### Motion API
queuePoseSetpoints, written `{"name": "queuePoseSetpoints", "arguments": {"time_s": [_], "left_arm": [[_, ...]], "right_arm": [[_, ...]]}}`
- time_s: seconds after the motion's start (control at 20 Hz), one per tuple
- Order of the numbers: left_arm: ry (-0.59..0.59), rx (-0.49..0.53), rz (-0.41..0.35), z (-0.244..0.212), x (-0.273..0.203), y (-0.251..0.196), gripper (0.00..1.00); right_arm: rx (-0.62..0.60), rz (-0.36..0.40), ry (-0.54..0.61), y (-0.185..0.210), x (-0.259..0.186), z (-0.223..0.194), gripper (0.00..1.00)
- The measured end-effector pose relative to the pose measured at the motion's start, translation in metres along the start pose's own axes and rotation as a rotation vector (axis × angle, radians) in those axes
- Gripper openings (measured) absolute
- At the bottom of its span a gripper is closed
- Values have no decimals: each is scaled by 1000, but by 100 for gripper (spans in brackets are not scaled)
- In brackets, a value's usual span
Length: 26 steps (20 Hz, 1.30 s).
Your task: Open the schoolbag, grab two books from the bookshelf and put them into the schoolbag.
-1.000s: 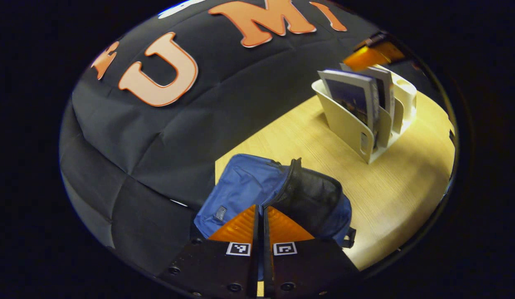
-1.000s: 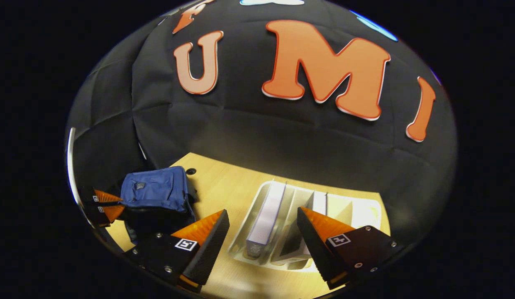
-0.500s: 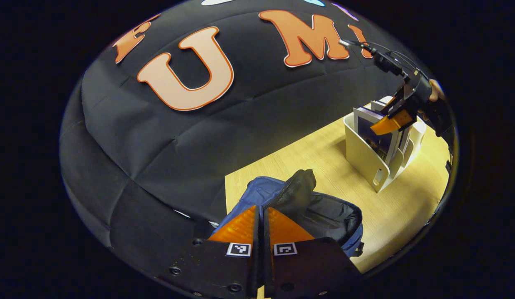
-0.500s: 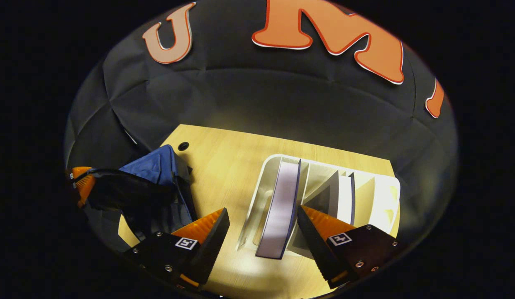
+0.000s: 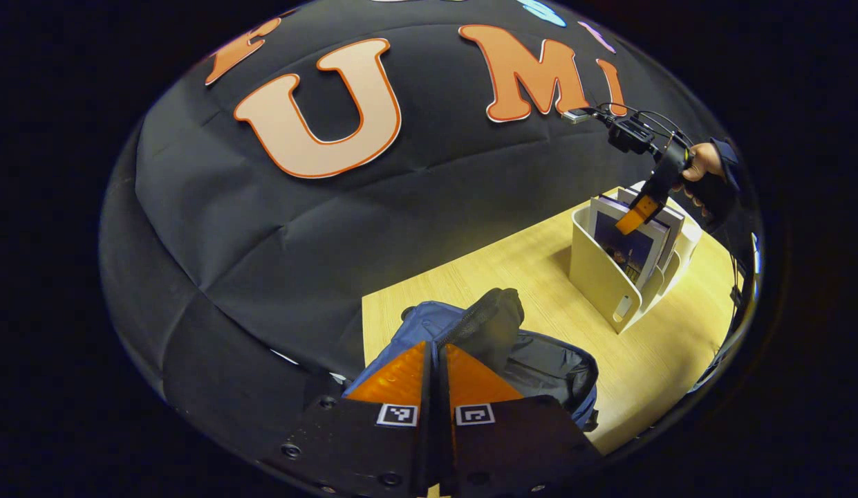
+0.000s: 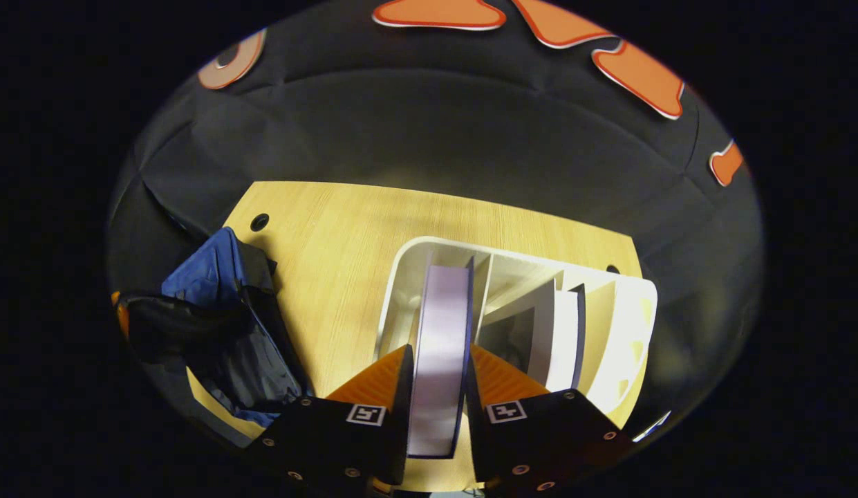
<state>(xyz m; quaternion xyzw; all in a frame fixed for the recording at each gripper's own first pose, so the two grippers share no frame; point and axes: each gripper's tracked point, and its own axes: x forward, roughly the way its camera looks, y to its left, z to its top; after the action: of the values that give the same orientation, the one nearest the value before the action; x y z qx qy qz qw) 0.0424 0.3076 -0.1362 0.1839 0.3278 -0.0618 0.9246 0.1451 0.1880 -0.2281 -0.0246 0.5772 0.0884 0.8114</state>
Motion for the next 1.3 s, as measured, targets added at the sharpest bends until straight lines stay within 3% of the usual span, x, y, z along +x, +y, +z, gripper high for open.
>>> {"name": "queuePoseSetpoints", "arguments": {"time_s": [0.05, 0.1, 0.15, 0.2, 0.35, 0.65, 1.0, 1.15, 1.3], "left_arm": [[1, -7, -5, -4, 2, 0, 6], [-2, -14, -13, -4, 3, -2, 6], [-6, -18, -20, -3, 3, -2, 6], [-11, -25, -26, -2, 3, -3, 6], [-10, -45, -34, -7, 5, -4, 6], [-20, -22, -24, 6, 5, 0, 4], [3, -68, -47, 29, 13, 13, 2], [11, -89, -65, 36, 15, 9, 2], [26, -116, -84, 42, 16, 1, 2]], "right_arm": [[30, 6, 12, 0, 0, 1, 43], [40, 8, 19, -1, -7, 3, 32], [33, 3, 17, -5, -10, 4, 39], [22, -4, 5, -9, -17, 7, 28], [41, 5, -52, -14, -54, 22, 26], [77, 123, -188, -13, -135, 34, 25], [118, 221, -366, -16, -212, 32, 25], [169, 326, -405, 5, -233, 24, 24], [229, 459, -382, 37, -222, 4, 24]]}}
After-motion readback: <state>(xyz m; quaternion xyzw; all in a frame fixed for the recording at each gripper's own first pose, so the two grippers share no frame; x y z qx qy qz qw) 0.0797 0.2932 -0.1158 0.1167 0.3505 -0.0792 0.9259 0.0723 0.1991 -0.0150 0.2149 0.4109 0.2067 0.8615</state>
